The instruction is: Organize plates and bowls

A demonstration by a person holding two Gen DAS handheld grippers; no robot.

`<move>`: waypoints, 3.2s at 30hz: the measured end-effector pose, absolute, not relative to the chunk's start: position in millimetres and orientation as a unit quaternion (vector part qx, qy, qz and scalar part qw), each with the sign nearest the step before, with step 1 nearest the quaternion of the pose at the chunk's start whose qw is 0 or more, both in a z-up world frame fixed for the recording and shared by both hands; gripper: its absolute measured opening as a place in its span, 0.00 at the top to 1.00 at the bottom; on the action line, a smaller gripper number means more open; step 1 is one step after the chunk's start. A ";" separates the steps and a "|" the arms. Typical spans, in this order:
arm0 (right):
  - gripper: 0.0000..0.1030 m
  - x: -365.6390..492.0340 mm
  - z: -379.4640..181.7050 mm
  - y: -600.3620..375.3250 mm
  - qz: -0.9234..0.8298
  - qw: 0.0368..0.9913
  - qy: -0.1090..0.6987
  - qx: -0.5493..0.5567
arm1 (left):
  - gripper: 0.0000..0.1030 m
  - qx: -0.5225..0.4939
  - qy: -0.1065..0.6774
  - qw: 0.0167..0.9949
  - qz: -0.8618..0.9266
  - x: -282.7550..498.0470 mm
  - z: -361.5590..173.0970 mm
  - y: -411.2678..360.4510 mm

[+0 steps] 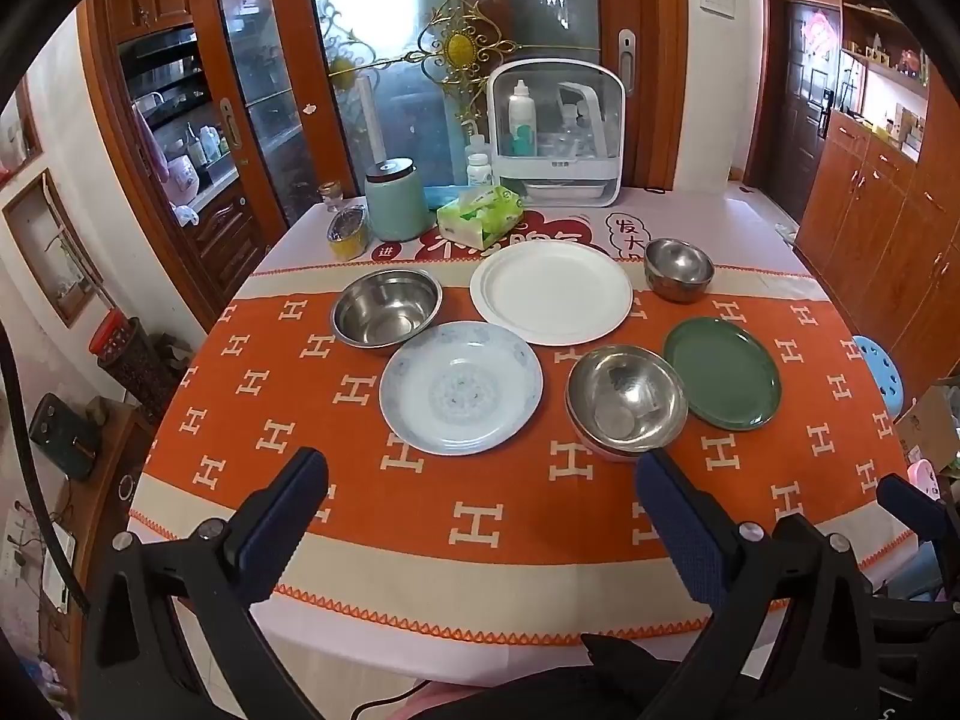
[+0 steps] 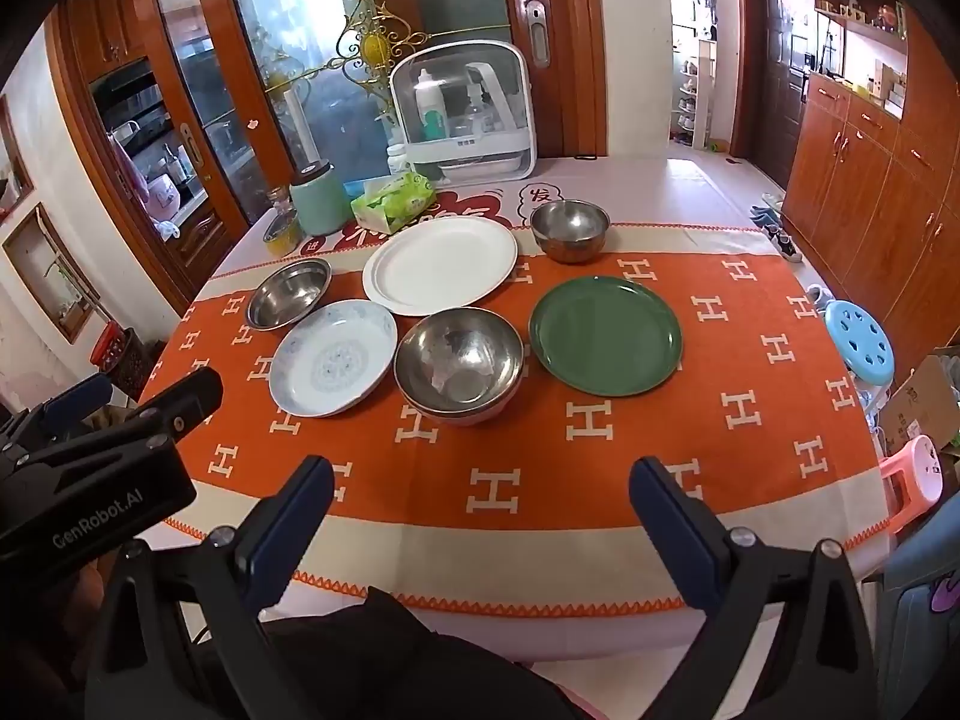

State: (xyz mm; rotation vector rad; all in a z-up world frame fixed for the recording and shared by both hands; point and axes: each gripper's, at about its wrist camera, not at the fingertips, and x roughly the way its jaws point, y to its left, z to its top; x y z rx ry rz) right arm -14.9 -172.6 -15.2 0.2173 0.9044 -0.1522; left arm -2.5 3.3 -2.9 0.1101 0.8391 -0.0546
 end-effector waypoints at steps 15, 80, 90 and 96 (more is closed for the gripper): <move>0.03 -25.1 -7.6 -170.1 -0.067 0.898 0.425 0.098 | 0.01 0.049 0.404 0.913 -0.027 -9.4 4.2 -4.1; 0.04 144.9 9.0 -251.8 -0.112 0.887 0.386 0.227 | 0.01 0.050 0.472 0.871 -0.131 211.4 31.1 6.1; 0.04 193.9 -17.4 -276.3 -0.120 0.884 0.375 0.253 | 0.01 0.052 0.475 0.867 -0.142 288.0 6.3 6.6; 0.04 222.4 -42.6 -282.9 -0.109 0.881 0.384 0.253 | 0.01 0.035 0.499 0.851 -0.159 321.4 -37.2 1.7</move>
